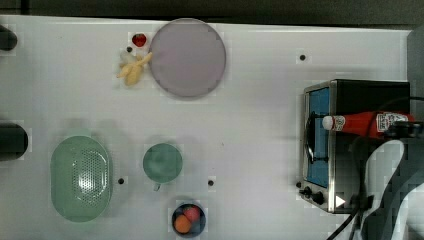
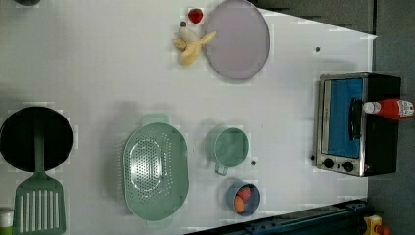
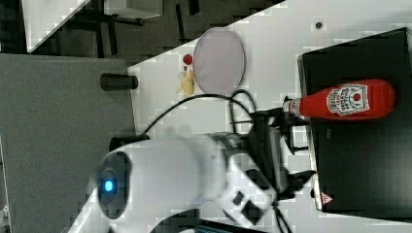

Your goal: Pick Ketchup from oven and place it on table.

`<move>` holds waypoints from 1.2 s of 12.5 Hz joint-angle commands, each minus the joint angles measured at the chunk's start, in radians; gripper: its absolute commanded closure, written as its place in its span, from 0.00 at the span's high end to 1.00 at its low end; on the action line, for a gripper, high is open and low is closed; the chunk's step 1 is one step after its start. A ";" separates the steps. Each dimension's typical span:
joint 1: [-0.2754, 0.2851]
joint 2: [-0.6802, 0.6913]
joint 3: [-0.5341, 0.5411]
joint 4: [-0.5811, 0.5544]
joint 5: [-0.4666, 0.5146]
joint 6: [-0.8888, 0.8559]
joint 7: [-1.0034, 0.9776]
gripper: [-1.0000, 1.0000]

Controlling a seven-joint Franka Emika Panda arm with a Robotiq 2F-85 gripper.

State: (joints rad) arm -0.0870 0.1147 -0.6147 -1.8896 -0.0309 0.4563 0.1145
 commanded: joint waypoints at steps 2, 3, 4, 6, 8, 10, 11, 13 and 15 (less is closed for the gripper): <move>0.006 0.115 -0.006 0.103 0.041 0.079 0.008 1.00; -0.003 0.151 -0.006 0.111 0.073 0.101 0.008 1.00; -0.012 0.184 -0.006 0.113 0.116 0.123 0.008 1.00; -0.026 0.237 -0.006 0.115 0.162 0.146 0.008 1.00; -0.030 0.267 -0.006 0.115 0.164 0.182 0.008 1.00; -0.032 0.290 -0.006 0.113 0.187 0.223 0.008 1.00; -0.034 0.298 -0.006 0.110 0.193 0.214 0.008 1.00; -0.039 0.314 -0.005 0.104 0.221 0.214 0.008 1.00; -0.042 0.321 -0.004 0.101 0.246 0.227 0.006 0.84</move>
State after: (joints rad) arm -0.1129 0.4478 -0.6011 -1.7949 0.2028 0.6851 0.1124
